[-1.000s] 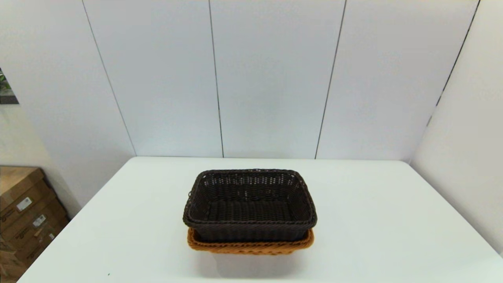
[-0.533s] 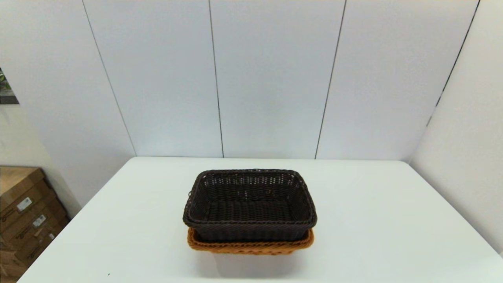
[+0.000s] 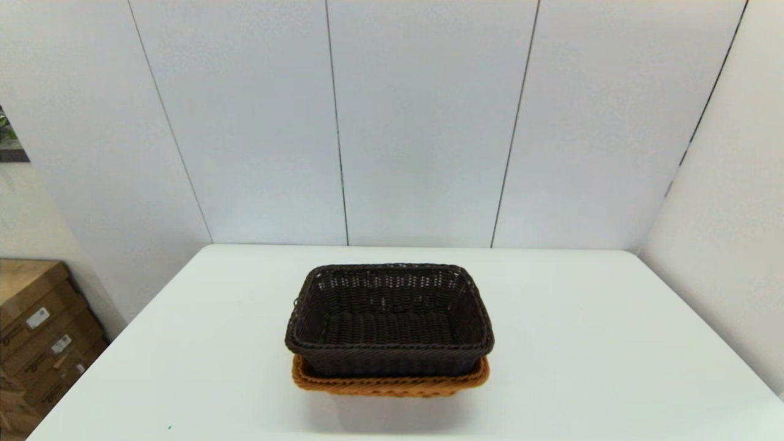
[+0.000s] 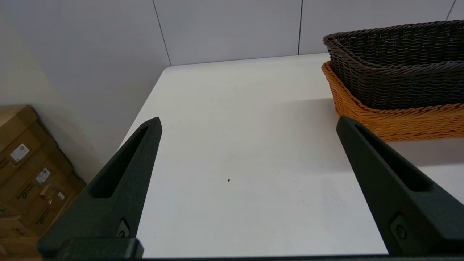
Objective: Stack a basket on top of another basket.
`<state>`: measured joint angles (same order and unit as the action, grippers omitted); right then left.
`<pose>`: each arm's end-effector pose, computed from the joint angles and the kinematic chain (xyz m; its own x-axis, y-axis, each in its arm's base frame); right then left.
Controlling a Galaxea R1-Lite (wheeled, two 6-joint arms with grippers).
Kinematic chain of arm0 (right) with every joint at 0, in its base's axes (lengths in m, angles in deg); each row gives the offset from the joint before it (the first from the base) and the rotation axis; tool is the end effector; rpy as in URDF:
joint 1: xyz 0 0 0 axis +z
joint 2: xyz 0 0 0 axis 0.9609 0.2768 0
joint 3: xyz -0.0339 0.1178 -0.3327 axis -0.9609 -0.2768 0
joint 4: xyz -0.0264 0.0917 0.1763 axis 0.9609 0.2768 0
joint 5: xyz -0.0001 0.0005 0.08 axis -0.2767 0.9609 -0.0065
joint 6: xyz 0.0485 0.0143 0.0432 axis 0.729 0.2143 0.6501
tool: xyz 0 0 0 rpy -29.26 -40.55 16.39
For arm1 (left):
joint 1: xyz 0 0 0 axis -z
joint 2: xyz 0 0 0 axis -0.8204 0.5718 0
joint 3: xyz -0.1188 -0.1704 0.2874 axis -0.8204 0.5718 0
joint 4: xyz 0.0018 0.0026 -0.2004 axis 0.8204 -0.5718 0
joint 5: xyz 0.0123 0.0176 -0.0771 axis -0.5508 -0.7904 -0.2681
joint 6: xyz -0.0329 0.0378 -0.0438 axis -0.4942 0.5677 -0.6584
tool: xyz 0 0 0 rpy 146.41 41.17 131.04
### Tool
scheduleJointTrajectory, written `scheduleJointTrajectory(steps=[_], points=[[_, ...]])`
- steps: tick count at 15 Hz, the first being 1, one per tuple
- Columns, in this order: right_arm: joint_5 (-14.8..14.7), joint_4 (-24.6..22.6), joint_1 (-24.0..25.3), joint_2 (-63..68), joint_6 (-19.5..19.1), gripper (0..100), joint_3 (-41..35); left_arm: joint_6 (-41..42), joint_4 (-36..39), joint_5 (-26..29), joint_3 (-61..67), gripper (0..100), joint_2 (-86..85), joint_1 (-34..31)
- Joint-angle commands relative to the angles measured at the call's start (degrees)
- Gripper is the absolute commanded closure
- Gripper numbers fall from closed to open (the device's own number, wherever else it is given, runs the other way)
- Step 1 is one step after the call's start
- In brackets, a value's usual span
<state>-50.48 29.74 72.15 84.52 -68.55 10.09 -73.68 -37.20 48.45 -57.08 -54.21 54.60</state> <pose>-0.0564 0.0007 0.1946 0.9700 -0.0480 -0.2384 0.0177 0.9916 -0.1280 -0.0225 -0.0020 0.0744 0.9998 -0.0180 -0.0064 0.0183 0.9979 0.0625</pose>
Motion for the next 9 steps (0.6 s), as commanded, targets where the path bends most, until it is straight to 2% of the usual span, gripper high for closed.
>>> scheduleJointTrajectory(steps=[1,3,5,9], points=[[-1.6,-0.6,2.0,-7.4,-3.2,0,-7.8,0.0,0.0,0.0,0.1,0,0.0,0.0],[-2.2,-4.5,1.8,-11.2,-3.4,0,-13.9,0.0,0.0,0.0,0.1,0,0.0,0.0],[-2.2,-10.6,1.8,-14.7,-3.3,0,-20.1,0.0,0.0,0.0,0.1,0,0.0,0.0],[-2.2,-24.1,1.8,-14.7,-3.3,0,-27.4,0.0,0.0,0.0,0.1,0,0.0,-0.1]])
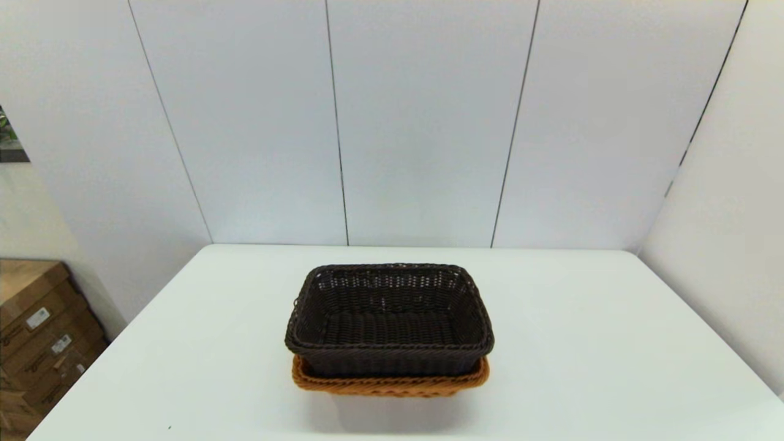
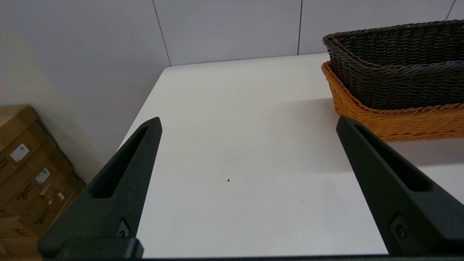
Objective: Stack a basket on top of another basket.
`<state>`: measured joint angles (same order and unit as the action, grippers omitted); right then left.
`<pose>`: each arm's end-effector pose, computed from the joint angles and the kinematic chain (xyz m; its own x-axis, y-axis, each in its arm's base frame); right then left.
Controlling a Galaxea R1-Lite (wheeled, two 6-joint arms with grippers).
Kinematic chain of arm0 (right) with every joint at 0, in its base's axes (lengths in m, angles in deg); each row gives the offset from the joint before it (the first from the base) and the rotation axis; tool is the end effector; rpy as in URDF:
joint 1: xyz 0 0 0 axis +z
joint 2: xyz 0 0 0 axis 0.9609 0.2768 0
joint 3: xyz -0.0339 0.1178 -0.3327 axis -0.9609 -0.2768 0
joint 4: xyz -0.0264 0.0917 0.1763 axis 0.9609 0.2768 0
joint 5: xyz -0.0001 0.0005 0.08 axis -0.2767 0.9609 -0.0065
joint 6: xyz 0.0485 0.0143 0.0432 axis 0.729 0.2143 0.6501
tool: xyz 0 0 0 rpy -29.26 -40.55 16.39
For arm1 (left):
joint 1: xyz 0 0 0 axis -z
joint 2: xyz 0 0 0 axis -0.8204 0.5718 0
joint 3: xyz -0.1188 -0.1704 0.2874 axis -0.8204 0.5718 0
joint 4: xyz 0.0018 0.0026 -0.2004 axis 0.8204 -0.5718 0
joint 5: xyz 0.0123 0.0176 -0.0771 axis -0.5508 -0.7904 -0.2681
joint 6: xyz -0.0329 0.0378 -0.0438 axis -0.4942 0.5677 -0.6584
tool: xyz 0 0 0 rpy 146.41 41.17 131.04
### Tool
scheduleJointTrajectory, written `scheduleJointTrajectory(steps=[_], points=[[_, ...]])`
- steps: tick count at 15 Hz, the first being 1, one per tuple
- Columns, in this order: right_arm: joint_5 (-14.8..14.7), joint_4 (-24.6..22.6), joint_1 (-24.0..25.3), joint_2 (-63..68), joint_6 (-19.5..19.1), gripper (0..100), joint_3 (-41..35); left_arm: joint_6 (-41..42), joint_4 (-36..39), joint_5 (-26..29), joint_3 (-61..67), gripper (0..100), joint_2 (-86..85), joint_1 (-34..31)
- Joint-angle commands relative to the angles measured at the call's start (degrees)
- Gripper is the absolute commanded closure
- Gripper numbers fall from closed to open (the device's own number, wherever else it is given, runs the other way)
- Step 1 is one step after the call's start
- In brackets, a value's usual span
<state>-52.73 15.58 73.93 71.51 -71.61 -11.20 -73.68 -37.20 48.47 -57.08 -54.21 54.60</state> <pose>-0.0466 -0.0037 0.1076 0.9889 -0.0571 -0.1375 0.0308 0.9820 -0.1862 -0.0225 -0.0020 0.0744 0.9998 -0.0183 -0.0064 0.0187 0.9979 0.0625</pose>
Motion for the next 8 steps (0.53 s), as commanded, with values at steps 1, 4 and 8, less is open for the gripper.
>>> scheduleJointTrajectory(steps=[1,4,8], points=[[0.0,-13.1,0.0,-1.7,-0.3,0,-8.2,0.0,0.0,0.0,0.1,0,0.0,0.0],[0.5,-18.6,0.0,-1.7,0.5,0,-12.4,0.0,0.0,0.0,0.1,0,0.0,0.0],[4.1,-20.5,-0.1,-1.7,4.3,0,-14.6,0.0,0.0,0.0,0.1,0,0.0,0.0]])
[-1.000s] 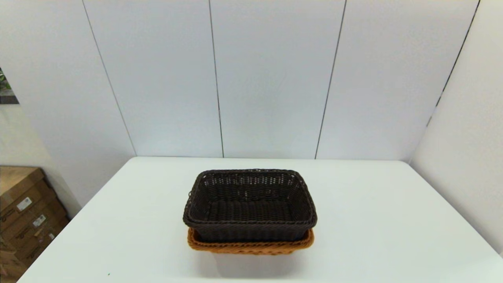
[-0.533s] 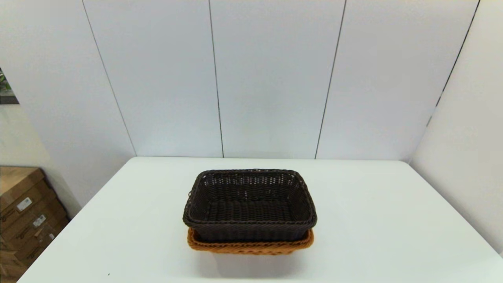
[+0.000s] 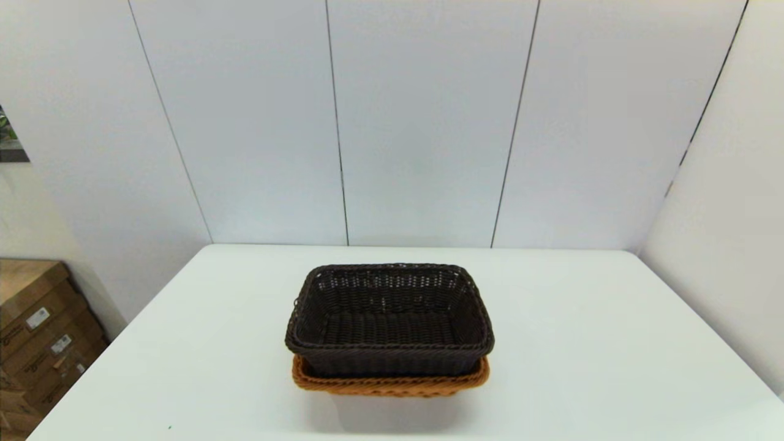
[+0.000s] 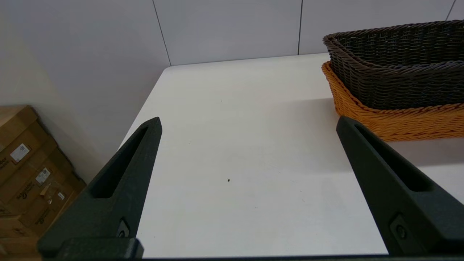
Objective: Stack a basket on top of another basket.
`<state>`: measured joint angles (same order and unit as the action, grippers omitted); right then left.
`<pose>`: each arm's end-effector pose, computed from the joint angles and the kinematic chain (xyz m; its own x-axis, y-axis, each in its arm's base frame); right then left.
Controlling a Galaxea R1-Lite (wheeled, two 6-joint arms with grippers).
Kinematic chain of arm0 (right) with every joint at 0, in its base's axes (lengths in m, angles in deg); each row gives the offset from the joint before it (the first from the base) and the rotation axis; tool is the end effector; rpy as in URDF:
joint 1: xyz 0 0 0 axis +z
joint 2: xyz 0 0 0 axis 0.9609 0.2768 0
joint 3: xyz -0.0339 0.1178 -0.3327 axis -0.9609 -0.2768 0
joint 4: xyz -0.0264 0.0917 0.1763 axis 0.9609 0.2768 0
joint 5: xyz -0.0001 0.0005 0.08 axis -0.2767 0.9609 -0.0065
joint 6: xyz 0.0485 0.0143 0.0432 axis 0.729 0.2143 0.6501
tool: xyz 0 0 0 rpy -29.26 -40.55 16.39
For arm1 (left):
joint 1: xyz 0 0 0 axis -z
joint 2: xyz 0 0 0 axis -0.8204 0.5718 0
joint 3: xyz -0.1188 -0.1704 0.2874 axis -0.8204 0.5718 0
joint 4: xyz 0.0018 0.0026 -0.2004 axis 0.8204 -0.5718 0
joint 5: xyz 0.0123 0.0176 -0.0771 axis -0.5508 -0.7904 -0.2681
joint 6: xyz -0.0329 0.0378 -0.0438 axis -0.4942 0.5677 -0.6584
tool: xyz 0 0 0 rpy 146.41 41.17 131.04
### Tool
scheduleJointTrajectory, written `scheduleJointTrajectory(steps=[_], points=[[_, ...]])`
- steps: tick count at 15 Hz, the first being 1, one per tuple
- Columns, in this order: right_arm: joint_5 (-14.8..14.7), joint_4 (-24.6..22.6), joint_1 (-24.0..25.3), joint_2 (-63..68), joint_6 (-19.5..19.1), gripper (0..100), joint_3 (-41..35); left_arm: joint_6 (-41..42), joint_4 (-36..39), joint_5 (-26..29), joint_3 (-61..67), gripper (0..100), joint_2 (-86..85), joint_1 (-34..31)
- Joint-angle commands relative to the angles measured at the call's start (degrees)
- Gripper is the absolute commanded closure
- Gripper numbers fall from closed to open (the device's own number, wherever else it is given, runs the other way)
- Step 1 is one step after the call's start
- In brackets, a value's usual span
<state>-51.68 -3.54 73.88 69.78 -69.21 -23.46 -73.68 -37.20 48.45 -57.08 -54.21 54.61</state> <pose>-0.0267 -0.0024 0.0871 0.9991 -0.0397 0.0118 0.0409 0.9895 -0.1384 -0.0225 -0.0020 0.0744 0.9998 -0.0182 -0.0064 0.0185 0.9979 0.0625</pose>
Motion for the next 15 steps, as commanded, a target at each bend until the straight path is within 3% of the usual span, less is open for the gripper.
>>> scheduleJointTrajectory(steps=[1,8,15], points=[[3.2,-2.1,0.0,0.0,1.9,0,-3.2,0.0,0.0,0.0,0.1,0,0.0,0.0],[3.2,-1.9,0.0,0.0,2.7,0,-3.0,0.0,0.0,0.0,0.1,0,0.0,0.0],[2.6,-2.1,0.0,0.0,6.9,0,-3.1,0.0,0.0,0.0,0.1,0,0.0,0.0]])
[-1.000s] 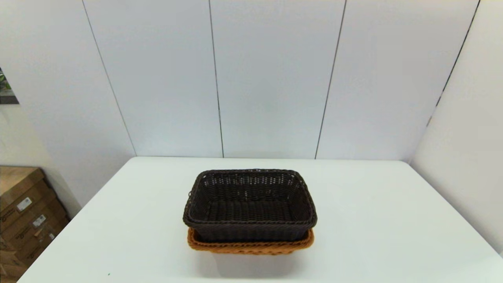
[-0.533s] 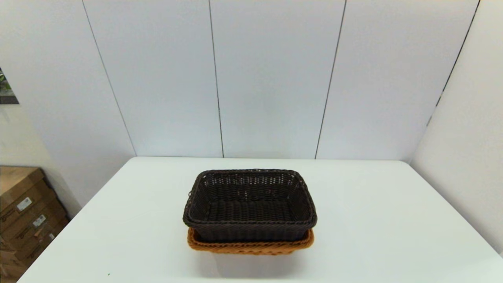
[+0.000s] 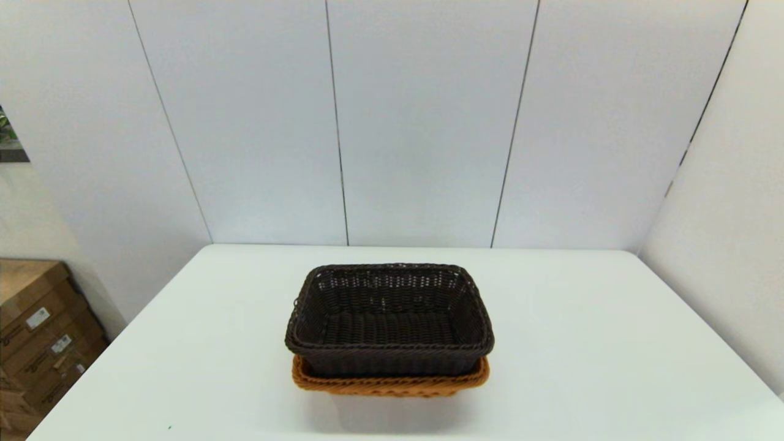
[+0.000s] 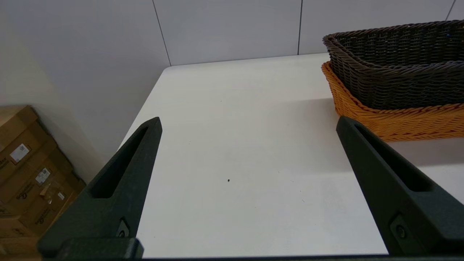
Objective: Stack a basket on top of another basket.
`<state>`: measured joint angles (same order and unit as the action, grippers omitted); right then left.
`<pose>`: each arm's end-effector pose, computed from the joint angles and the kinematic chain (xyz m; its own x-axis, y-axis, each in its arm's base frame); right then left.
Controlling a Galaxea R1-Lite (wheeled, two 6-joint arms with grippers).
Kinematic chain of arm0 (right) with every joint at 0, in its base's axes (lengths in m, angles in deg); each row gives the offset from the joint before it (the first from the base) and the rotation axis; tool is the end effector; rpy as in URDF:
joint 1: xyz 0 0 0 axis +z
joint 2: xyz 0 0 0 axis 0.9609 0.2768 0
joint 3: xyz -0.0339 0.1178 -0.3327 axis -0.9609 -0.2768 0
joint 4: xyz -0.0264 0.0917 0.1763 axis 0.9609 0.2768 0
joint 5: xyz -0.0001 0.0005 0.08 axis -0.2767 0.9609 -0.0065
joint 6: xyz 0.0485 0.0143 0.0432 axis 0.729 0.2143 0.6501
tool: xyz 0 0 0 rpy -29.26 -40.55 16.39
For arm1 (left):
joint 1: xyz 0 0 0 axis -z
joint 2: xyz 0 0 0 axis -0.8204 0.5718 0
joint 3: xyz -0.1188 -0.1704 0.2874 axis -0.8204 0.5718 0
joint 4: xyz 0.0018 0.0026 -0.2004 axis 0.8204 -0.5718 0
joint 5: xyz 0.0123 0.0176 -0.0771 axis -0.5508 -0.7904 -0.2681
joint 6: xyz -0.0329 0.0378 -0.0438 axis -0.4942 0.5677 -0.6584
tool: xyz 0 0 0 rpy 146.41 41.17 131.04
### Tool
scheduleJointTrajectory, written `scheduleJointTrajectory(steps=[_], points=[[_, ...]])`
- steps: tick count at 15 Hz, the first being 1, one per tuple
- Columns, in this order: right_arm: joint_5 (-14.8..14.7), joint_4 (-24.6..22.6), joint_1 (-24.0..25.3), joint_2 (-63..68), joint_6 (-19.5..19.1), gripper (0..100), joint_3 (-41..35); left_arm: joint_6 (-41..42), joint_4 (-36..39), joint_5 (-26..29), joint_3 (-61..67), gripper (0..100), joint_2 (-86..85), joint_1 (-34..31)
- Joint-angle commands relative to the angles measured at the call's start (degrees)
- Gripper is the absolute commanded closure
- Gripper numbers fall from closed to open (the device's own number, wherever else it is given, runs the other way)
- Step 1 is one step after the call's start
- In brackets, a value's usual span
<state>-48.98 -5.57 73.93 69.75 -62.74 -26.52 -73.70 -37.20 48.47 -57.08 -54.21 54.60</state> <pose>-0.0224 0.0007 0.0746 0.9999 0.0083 -0.0057 -0.0084 0.9996 -0.0263 -0.0225 -0.0020 0.0744 0.9998 -0.0183 -0.0064 0.0187 0.9979 0.0621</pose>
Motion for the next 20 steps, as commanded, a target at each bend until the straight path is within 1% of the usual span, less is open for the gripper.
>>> scheduleJointTrajectory(steps=[1,20], points=[[-0.1,0.0,-0.1,0.0,0.5,0,0.0,0.0,0.1,0.0,0.1,0,0.0,-0.1],[-0.1,-0.1,0.0,0.0,0.9,0,0.0,0.0,0.0,0.0,0.1,0,0.0,0.0]])
